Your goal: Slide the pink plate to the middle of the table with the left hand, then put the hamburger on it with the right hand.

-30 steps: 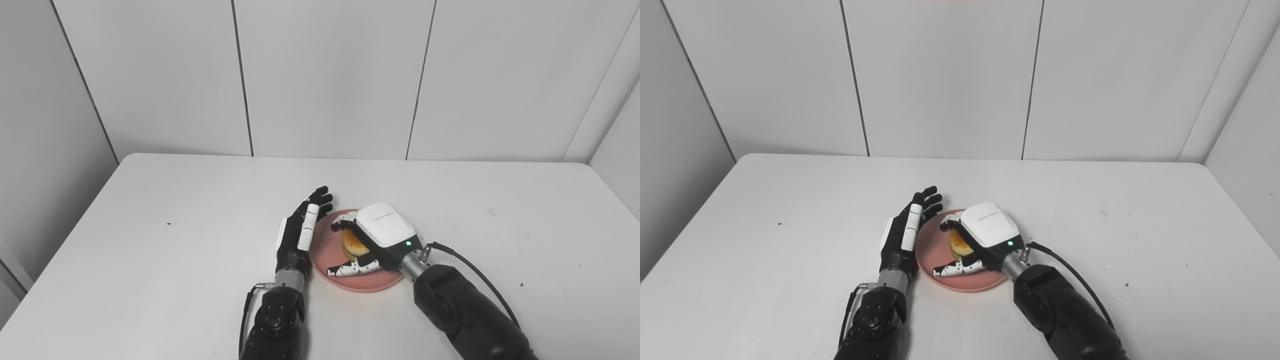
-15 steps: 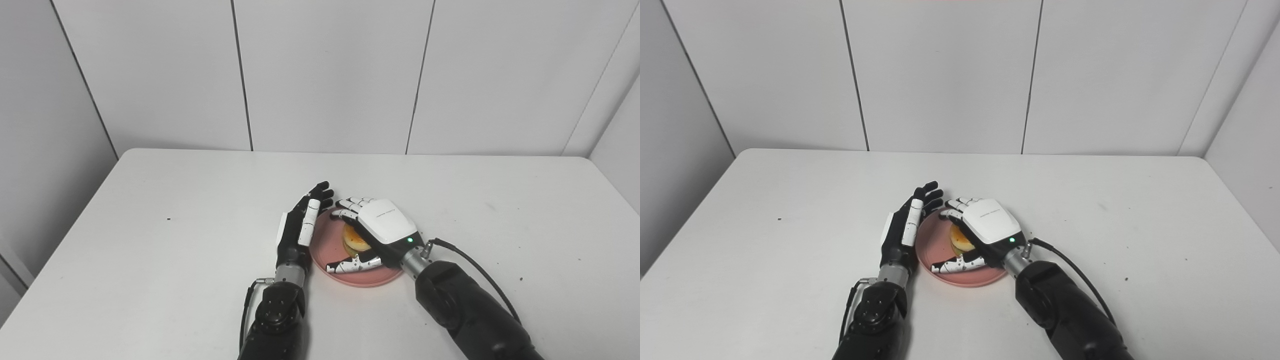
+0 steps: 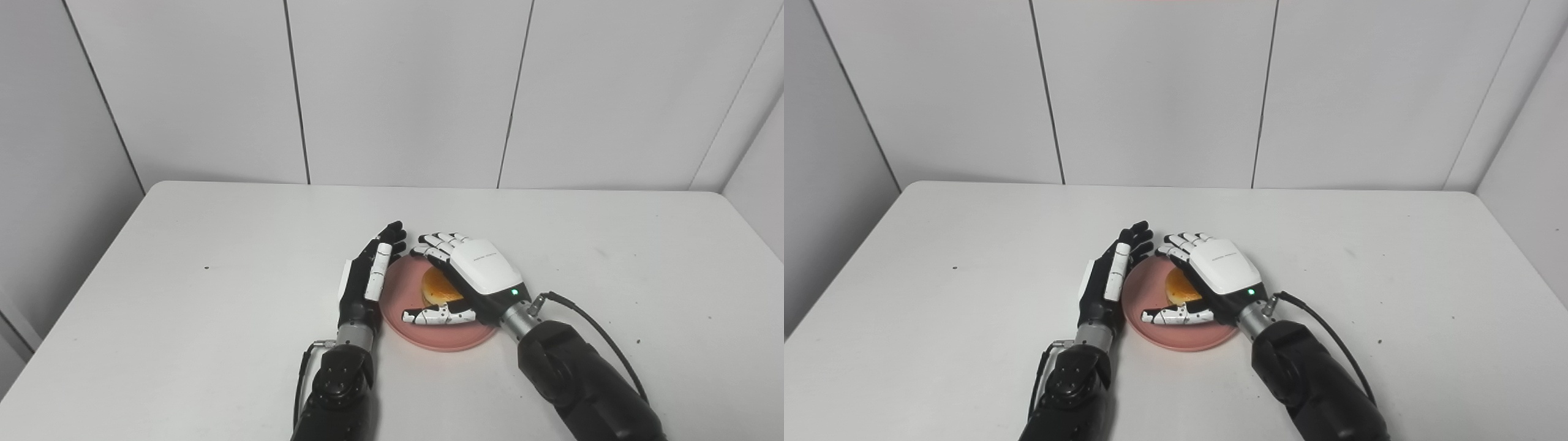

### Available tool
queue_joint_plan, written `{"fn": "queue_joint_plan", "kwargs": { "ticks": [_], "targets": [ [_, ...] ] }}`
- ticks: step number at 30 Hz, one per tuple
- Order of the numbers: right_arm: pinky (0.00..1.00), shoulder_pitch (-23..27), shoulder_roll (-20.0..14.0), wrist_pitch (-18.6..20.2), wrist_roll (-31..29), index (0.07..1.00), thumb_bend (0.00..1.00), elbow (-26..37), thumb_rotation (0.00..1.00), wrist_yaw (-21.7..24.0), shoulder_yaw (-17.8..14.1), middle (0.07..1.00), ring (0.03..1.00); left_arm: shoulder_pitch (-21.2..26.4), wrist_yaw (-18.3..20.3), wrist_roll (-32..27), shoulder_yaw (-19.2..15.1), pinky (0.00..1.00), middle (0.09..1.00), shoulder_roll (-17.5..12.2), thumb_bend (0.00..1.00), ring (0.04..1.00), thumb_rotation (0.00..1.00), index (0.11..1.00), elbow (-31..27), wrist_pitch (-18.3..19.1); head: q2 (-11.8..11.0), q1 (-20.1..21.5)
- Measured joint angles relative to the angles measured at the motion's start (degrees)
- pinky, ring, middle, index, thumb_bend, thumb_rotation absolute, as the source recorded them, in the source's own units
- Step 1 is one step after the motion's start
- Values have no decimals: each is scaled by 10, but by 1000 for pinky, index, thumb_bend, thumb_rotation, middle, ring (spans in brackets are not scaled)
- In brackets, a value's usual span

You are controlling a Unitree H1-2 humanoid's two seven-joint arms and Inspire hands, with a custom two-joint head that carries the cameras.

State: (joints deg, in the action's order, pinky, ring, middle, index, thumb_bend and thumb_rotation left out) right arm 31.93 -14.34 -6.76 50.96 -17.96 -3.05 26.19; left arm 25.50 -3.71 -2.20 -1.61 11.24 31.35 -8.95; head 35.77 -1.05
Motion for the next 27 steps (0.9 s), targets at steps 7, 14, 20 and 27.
{"fn": "queue_joint_plan", "kwargs": {
  "ticks": [7,14,20,27],
  "targets": [
    [908,-2,-2,0,-15,862,861,36,1000,-15,-31,930,916,0,1,-2,1,925,839,0,836,849,931,785,-1,0,0,-1],
    [878,-2,-2,2,-50,873,815,55,970,-10,-73,920,914,-1,-1,-1,1,905,824,-1,825,849,930,776,-4,2,0,-1],
    [780,-13,20,5,-124,838,763,51,943,-16,-128,876,875,-4,-17,9,1,937,891,1,805,940,937,819,-9,2,0,-2],
    [810,-48,91,26,-302,852,810,28,995,-14,-233,873,872,-7,-76,54,3,982,959,5,794,984,956,920,-9,-16,0,-4]
  ]
}}
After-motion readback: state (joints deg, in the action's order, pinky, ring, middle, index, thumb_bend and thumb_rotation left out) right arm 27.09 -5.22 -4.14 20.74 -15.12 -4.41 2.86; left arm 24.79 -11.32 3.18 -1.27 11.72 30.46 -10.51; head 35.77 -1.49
